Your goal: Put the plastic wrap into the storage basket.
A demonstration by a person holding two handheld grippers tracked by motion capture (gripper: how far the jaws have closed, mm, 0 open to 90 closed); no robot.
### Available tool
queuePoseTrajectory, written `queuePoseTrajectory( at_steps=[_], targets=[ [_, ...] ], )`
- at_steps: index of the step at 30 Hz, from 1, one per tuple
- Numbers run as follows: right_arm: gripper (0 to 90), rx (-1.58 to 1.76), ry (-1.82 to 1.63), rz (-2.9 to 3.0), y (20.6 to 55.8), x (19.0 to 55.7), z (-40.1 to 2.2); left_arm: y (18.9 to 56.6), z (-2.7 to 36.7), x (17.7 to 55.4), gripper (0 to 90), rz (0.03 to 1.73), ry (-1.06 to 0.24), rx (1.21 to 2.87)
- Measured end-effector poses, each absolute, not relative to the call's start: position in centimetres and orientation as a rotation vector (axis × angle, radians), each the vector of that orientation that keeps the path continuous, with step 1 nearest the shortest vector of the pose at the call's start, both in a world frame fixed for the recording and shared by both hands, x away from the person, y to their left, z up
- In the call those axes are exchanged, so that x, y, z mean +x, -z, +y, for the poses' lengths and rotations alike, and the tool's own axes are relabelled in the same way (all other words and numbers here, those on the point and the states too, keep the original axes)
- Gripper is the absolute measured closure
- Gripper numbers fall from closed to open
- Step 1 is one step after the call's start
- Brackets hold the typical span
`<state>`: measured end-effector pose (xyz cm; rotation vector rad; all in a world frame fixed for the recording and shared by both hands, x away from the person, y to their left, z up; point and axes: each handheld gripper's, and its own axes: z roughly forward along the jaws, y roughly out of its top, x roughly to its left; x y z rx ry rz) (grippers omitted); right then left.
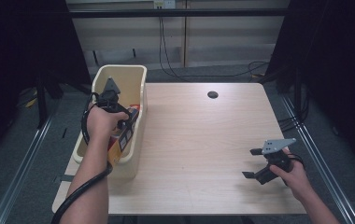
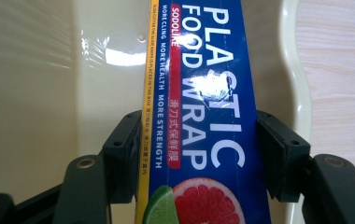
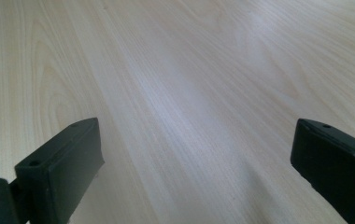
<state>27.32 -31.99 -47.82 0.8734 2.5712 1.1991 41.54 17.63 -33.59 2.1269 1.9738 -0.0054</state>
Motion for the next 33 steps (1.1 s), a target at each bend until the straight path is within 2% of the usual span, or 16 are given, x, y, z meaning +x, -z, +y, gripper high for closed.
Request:
queuePoseTrajectory(
  at_steps=[9, 20, 33],
  targets=[
    [2.0, 0.869, -1.200, 2.575, 47.8, 27.3, -32.0, 33.8, 17.2, 41.7, 39.0, 1.975, 0.003, 2.163],
    [2.0, 0.869, -1.196, 2.569, 47.8, 27.3, -32.0, 32.6, 17.6, 41.6, 38.1, 1.935, -0.026, 2.109],
    [2.0, 0.872, -1.199, 2.564, 47.7, 27.3, -32.1, 29.9, 16.7, 41.6, 29.3, 1.820, -0.061, 2.099]
  ],
)
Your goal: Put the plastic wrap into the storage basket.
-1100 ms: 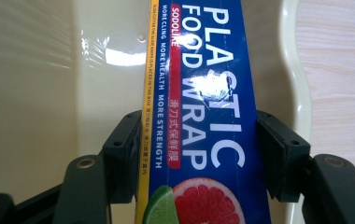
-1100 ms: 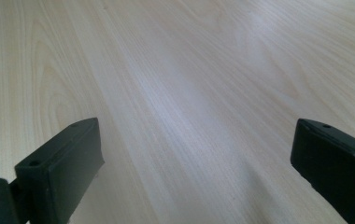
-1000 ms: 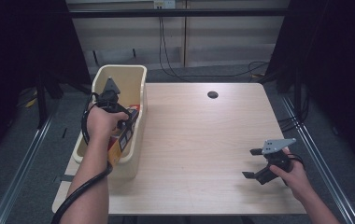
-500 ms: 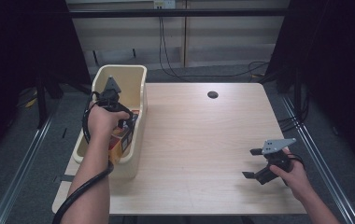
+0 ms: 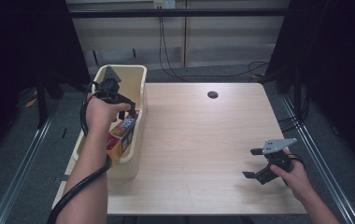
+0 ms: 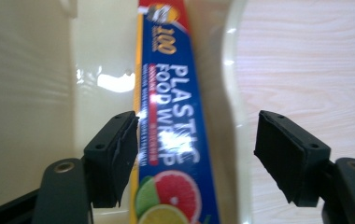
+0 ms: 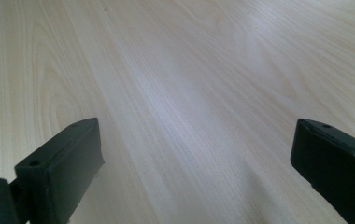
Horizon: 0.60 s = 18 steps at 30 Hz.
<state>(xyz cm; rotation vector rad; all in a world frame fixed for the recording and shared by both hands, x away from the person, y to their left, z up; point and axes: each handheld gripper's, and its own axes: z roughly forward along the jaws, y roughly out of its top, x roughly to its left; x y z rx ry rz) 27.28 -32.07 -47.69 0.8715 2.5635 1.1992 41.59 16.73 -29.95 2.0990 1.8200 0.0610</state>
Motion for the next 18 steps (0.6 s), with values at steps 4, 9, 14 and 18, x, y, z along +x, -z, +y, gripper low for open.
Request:
queuePoseTrajectory(
  at_steps=[4, 9, 14, 18],
  targets=[
    [2.0, 0.870, -1.197, 2.566, 47.7, 27.2, -32.0, 29.2, 16.3, 41.5, 27.1, 1.790, -0.068, 2.084],
    [2.0, 0.871, -1.200, 2.567, 47.7, 27.2, -32.0, 28.4, 15.6, 41.6, 24.1, 1.741, -0.085, 2.093],
    [2.0, 0.869, -1.199, 2.565, 47.7, 27.3, -32.0, 28.2, 14.7, 41.7, 20.6, 1.697, -0.090, 2.098],
    [2.0, 0.863, -1.200, 2.573, 47.7, 27.3, -31.9, 28.2, 13.7, 41.7, 18.8, 1.658, -0.093, 2.107]
  ],
)
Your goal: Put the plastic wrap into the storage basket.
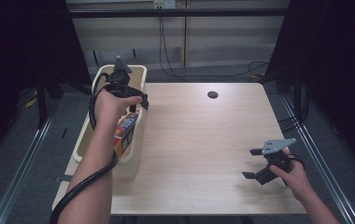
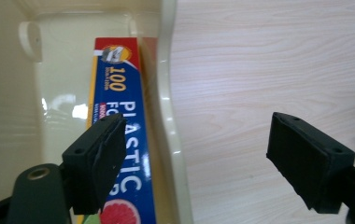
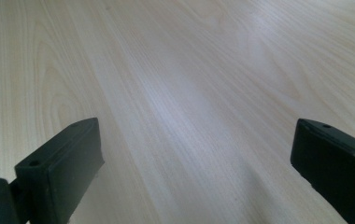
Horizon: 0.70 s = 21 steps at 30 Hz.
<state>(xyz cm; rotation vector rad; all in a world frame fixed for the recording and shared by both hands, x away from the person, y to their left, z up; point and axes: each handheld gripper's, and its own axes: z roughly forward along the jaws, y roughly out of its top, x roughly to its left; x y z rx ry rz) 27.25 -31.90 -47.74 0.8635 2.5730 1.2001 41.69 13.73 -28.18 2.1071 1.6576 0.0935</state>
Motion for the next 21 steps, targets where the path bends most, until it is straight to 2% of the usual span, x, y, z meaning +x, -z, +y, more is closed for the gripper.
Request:
queuePoseTrajectory(
  at_steps=[21],
  targets=[
    [2.0, 0.857, -1.197, 2.572, 47.8, 27.3, -31.9, 29.6, 9.7, 41.8, 13.8, 1.498, -0.063, 2.161]
  ],
)
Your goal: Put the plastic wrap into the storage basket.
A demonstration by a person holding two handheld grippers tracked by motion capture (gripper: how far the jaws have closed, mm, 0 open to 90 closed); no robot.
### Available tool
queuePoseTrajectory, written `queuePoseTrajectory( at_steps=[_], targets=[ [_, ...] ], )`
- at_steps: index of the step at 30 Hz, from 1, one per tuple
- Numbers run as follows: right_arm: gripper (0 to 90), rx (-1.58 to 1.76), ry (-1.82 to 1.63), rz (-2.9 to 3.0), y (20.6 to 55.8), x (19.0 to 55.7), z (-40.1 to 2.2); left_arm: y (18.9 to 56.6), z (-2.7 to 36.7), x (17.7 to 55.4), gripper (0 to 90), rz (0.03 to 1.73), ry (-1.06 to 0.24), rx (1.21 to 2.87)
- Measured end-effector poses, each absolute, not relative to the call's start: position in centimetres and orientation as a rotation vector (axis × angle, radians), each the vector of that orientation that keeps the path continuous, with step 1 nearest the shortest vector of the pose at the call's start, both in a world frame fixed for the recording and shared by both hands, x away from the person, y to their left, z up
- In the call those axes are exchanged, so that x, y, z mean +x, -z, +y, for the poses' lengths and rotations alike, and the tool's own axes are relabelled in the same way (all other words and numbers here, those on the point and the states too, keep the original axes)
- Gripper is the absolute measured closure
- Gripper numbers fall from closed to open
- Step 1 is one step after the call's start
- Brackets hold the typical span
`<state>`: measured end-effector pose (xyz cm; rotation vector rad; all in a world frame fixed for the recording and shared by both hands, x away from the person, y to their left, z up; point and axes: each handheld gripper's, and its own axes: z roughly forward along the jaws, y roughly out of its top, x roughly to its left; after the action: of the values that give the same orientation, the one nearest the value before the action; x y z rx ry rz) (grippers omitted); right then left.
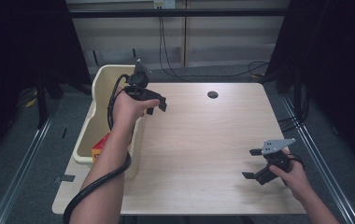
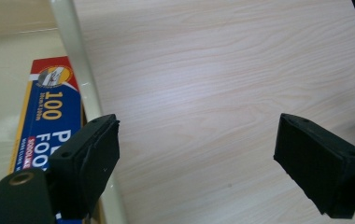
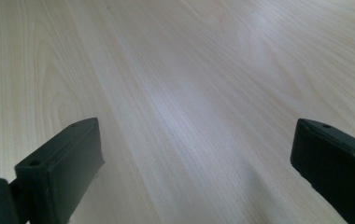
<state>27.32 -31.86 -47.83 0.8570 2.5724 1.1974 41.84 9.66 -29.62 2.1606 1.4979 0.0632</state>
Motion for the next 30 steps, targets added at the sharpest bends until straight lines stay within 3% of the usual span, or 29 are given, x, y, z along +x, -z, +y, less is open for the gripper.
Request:
queuePoseTrajectory(
  at_steps=[30],
  targets=[
    [2.0, 0.861, -1.188, 2.577, 48.0, 27.4, -31.9, 33.7, 6.4, 41.6, 9.1, 1.411, 0.012, 2.209]
  ],
)
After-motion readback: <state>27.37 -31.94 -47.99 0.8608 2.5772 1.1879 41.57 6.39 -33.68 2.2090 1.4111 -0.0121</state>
